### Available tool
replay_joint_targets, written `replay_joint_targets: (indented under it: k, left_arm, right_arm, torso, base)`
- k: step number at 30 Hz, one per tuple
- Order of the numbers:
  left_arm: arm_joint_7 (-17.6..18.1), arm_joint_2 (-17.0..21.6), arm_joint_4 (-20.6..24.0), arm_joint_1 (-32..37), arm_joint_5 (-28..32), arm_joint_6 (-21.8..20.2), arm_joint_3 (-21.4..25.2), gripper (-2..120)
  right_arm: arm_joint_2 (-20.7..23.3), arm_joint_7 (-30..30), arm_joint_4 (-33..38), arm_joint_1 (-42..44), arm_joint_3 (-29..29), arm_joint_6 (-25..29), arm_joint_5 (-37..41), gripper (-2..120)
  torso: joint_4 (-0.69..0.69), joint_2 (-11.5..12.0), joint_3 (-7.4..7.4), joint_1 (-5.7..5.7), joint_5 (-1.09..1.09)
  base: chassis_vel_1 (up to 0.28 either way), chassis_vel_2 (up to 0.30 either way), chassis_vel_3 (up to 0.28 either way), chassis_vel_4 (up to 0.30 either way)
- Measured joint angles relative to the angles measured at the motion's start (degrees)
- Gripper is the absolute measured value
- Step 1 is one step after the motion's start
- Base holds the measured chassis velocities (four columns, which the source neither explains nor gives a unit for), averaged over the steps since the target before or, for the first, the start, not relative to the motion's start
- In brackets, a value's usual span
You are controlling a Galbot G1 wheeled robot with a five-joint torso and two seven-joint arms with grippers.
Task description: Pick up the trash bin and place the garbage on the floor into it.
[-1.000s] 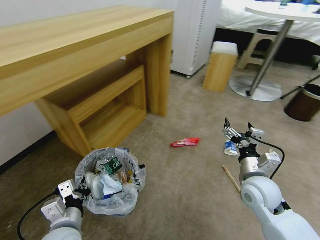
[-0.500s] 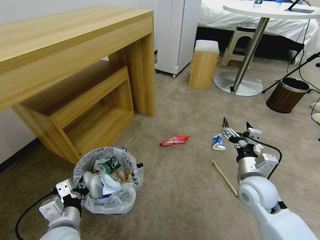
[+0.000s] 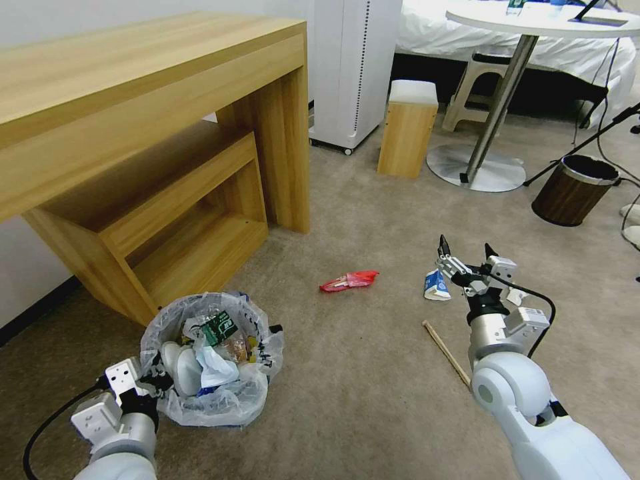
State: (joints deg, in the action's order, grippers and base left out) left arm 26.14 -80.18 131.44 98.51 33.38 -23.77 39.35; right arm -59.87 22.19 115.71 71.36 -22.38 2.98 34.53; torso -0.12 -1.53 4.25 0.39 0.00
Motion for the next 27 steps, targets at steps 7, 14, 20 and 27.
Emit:
replay_joint_targets:
  k: [7,14,20,27]
  left_arm:
    - [0.1,-0.1,0.0,0.0,0.0,0.0,0.0,1]
    - [0.1,0.0,-0.4,-0.2,0.1,0.1,0.0,1]
    - [0.1,0.0,-0.9,-0.6,0.2,0.2,-0.1,1]
    - [0.0,0.1,-1.2,-0.8,0.2,0.3,-0.3,1]
  right_arm:
    - [0.0,-0.4,-0.3,0.0,0.3,0.0,-0.1,100]
    - [-0.3,-0.7,-0.8,0.0,0.5,0.0,-0.5,100]
    - [-0.4,-0.8,-1.0,0.1,0.4,0.1,-0.6,100]
    - [-0.6,-0.8,-1.1,0.4,0.3,0.2,-0.8,100]
  torso:
    - [0.0,0.0,0.0,0.0,0.0]
    - [0.0,0.0,0.0,-0.01,0.0]
    - [0.0,0.0,0.0,-0.01,0.0]
    - [-0.01,0.0,0.0,0.0,0.0]
  base:
    - [0.0,0.0,0.0,0.0]
    - [-0.043,0.057,0.038,-0.06]
    - [-0.076,0.092,0.08,-0.094]
    - [-0.074,0.056,0.065,-0.063]
